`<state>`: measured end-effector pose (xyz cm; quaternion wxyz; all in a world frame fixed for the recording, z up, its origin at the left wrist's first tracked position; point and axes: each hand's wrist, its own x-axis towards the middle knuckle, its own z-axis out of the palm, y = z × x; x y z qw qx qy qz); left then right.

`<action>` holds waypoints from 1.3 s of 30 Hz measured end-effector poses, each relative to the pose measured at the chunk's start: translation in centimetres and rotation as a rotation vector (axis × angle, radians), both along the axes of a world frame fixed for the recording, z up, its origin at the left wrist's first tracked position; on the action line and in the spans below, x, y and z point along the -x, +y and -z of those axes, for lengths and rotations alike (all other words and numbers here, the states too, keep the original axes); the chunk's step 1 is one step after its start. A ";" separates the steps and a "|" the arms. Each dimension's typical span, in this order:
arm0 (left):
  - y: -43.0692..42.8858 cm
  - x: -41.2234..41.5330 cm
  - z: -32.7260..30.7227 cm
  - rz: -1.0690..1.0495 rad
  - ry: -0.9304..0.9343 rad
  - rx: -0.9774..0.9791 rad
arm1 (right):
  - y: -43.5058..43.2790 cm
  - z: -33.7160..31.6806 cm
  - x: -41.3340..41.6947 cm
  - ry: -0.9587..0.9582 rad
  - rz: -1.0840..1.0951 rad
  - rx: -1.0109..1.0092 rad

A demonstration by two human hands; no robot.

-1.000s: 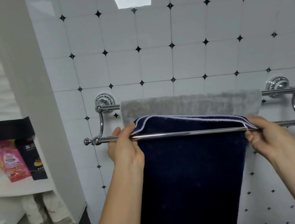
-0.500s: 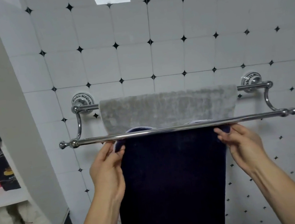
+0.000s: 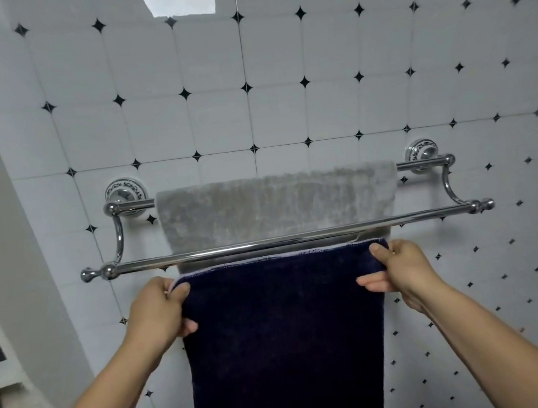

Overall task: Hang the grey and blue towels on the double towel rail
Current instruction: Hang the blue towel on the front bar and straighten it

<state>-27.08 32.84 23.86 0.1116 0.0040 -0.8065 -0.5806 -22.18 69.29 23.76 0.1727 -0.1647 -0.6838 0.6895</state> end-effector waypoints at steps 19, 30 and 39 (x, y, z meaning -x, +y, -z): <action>-1.0 -1.2 1.8 0.174 -0.314 -0.569 | 1.6 -0.6 -0.4 -0.001 0.029 0.195; 0.6 0.1 -2.4 0.311 -0.066 -1.056 | 1.5 -1.9 -0.4 0.476 -0.177 0.738; 2.3 -0.3 -3.1 0.450 0.152 -1.419 | -0.6 -5.0 0.3 0.567 -0.110 0.935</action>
